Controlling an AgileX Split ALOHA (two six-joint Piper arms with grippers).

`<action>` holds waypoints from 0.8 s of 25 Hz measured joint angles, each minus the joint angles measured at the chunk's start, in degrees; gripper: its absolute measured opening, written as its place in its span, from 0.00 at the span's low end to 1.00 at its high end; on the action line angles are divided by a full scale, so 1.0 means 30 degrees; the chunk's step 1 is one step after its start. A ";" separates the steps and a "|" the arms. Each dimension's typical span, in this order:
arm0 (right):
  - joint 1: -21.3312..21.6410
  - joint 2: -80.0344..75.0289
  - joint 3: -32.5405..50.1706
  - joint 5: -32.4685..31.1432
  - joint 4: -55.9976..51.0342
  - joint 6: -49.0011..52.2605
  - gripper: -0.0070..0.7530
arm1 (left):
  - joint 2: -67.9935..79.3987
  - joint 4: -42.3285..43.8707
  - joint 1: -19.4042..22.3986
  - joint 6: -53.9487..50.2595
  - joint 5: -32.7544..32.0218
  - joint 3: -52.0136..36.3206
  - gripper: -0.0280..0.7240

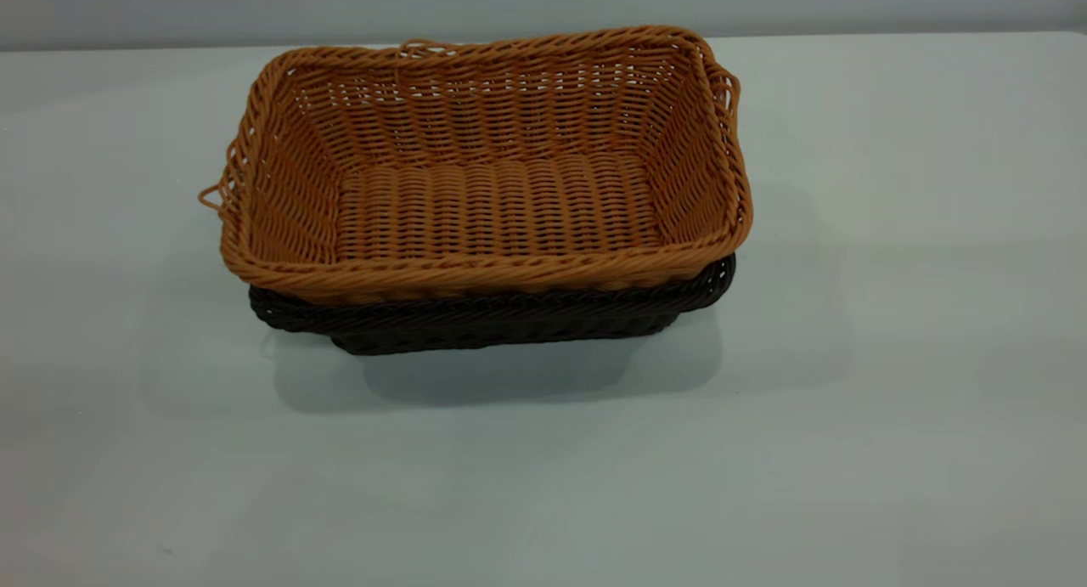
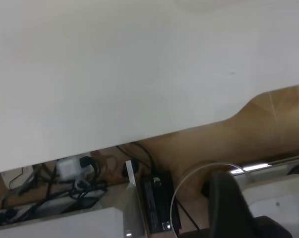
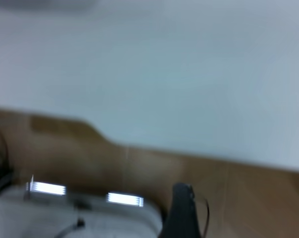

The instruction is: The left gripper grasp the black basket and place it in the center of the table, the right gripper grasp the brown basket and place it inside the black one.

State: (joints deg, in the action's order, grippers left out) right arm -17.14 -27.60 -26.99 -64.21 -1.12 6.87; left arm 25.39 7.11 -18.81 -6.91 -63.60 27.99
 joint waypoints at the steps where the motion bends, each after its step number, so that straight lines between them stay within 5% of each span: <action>1: 0.0000 0.0380 0.0005 0.0047 0.0046 0.0000 0.72 | -0.0241 0.0000 0.0000 0.0000 0.0065 -0.0071 0.47; 12: 0.0200 0.2262 0.0021 0.0047 0.0090 0.0020 0.64 | -0.1000 -0.0019 0.0345 0.0000 0.0140 -0.0146 0.47; 20: 0.3321 0.7125 0.0021 -0.0015 0.0090 0.0020 0.56 | -0.1141 -0.0019 0.5059 0.0000 0.0155 -0.0146 0.47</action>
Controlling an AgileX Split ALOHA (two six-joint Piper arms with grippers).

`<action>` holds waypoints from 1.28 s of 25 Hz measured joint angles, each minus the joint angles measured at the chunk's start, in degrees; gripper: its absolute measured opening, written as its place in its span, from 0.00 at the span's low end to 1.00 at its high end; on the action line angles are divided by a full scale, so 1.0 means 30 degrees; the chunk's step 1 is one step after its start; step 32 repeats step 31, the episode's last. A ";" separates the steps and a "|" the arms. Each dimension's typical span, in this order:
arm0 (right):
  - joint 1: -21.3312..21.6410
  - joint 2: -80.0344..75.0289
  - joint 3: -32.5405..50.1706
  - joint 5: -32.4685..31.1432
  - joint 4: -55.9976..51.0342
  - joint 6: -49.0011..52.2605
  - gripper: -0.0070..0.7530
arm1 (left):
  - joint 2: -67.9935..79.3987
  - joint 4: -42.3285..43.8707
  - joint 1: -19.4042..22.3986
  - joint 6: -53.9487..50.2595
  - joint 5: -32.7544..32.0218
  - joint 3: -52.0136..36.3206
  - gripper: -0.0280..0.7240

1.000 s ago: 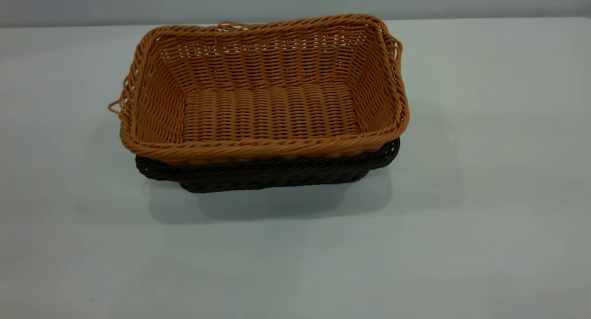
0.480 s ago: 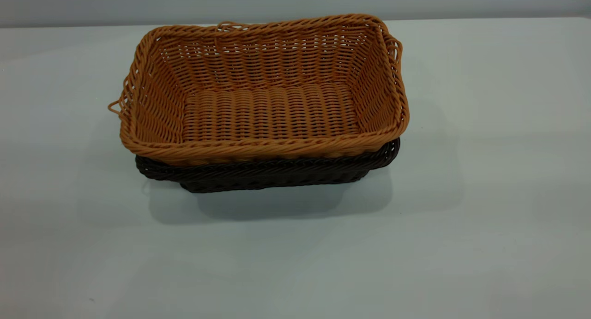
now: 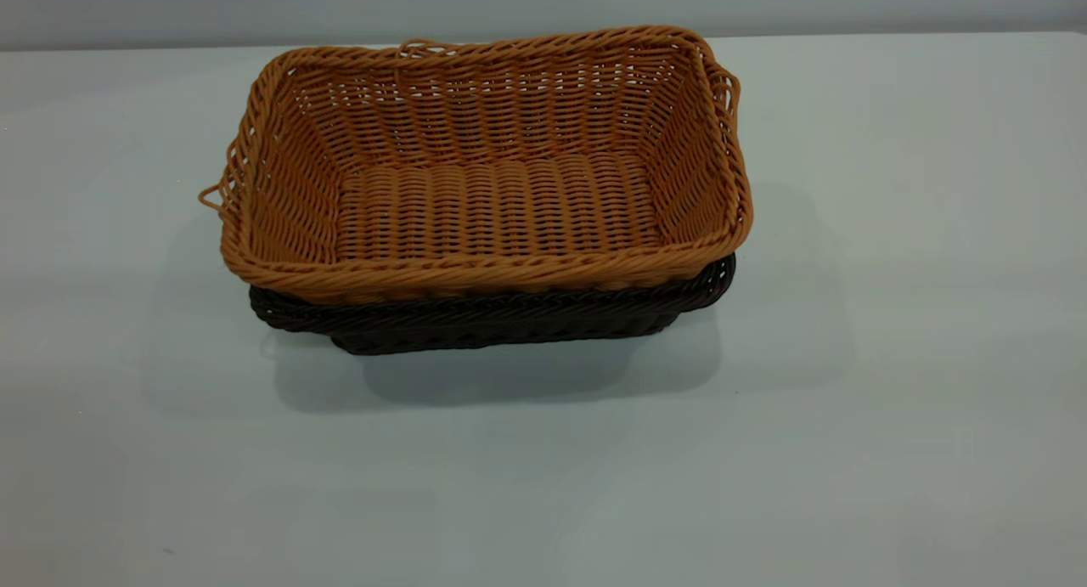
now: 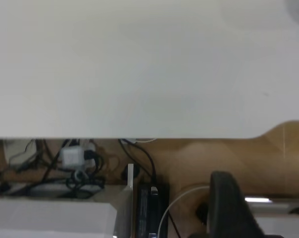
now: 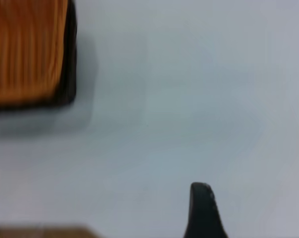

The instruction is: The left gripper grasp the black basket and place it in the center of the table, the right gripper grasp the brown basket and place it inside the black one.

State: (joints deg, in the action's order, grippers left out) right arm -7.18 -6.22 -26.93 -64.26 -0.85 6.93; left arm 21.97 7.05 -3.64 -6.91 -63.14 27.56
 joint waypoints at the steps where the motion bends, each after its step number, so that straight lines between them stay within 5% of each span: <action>1: 0.0305 0.0788 0.0000 -0.0021 0.0000 0.0000 0.55 | -0.0211 0.0000 0.0473 0.0000 0.0000 0.0000 0.47; 10: 0.0545 0.2369 0.0000 -0.0333 0.0024 0.0000 0.47 | -0.5801 0.0000 0.2498 0.0000 -0.0117 -0.0009 0.47; 32: 0.0520 0.2369 0.0000 -0.0406 0.0046 0.0000 0.33 | -0.7654 0.0020 0.2623 0.0000 -0.0401 0.0014 0.47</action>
